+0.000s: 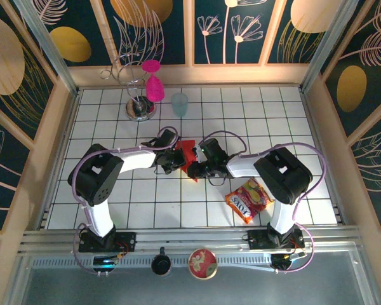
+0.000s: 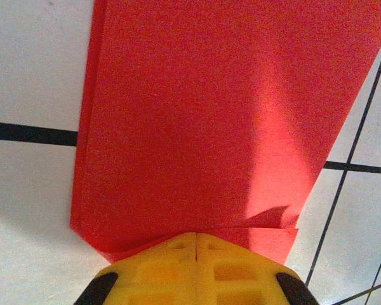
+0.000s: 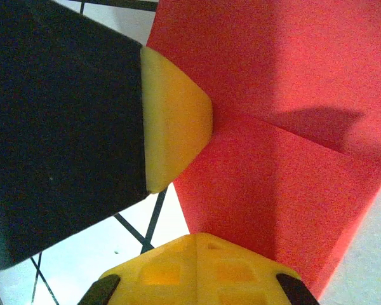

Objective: Fold a paper plane with a square sheet of paper (pick it up from the middle)
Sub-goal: Third fold the triangle at the center of the table.

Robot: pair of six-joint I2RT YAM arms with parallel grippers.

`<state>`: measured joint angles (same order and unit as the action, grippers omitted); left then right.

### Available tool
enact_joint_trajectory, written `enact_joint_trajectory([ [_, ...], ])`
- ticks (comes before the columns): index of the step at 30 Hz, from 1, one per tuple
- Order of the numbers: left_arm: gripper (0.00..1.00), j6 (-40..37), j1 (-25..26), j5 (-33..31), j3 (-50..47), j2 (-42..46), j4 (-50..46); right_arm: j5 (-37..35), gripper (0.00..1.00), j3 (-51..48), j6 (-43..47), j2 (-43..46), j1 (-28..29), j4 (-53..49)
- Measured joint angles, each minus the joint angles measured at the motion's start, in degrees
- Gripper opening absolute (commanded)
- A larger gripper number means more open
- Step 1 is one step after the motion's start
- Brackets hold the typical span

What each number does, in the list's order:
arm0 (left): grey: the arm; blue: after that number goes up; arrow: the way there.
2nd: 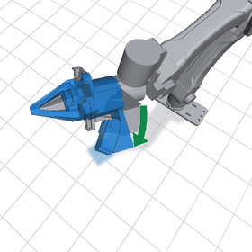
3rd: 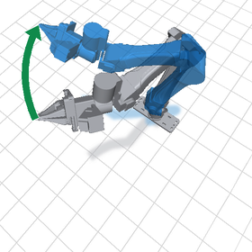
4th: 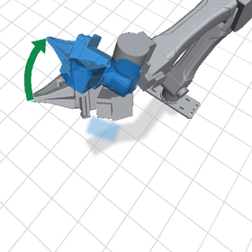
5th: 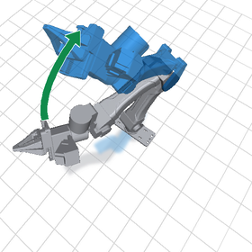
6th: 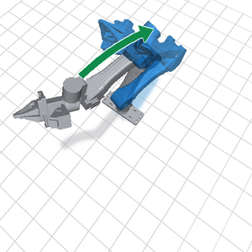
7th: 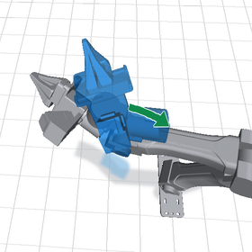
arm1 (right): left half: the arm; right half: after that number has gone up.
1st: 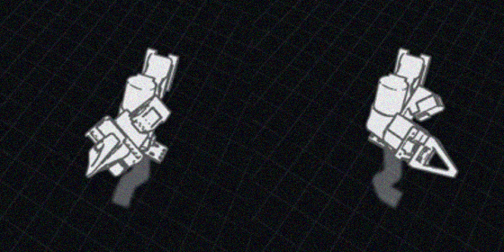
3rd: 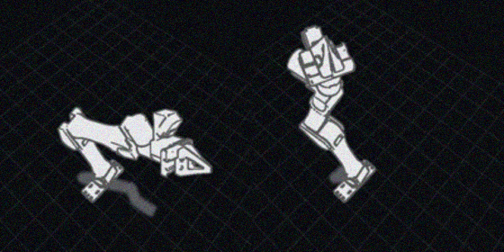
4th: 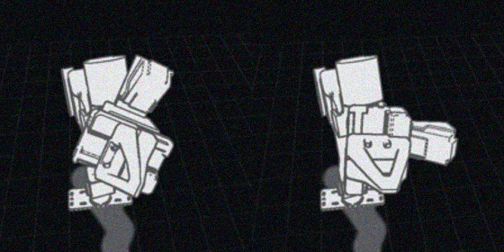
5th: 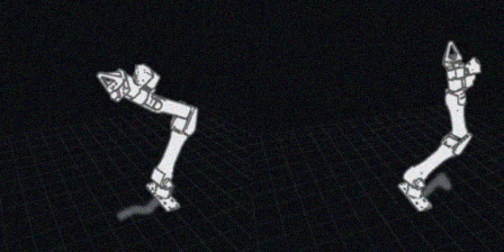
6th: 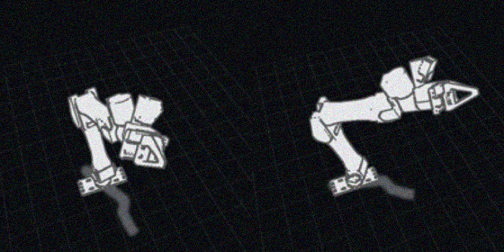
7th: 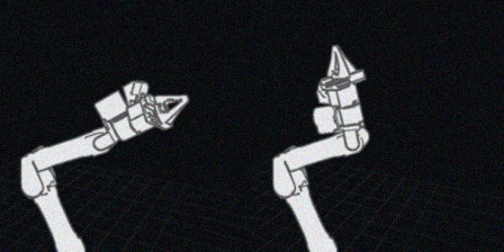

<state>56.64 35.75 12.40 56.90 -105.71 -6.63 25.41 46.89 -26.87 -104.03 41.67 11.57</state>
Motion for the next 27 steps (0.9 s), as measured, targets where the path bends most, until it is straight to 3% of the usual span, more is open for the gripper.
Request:
enact_joint_trajectory([
  [18,0.03,-0.87,-0.17,0.22,-0.37,0.07,0.46,-0.26,0.02,-5.90,3.65,7.56,-0.46,-6.67],
  [27,0.03,-0.92,-0.31,0.61,-0.37,0.07,0.48,-1.53,0.03,-5.51,3.76,15.61,-0.74,-8.02],
])
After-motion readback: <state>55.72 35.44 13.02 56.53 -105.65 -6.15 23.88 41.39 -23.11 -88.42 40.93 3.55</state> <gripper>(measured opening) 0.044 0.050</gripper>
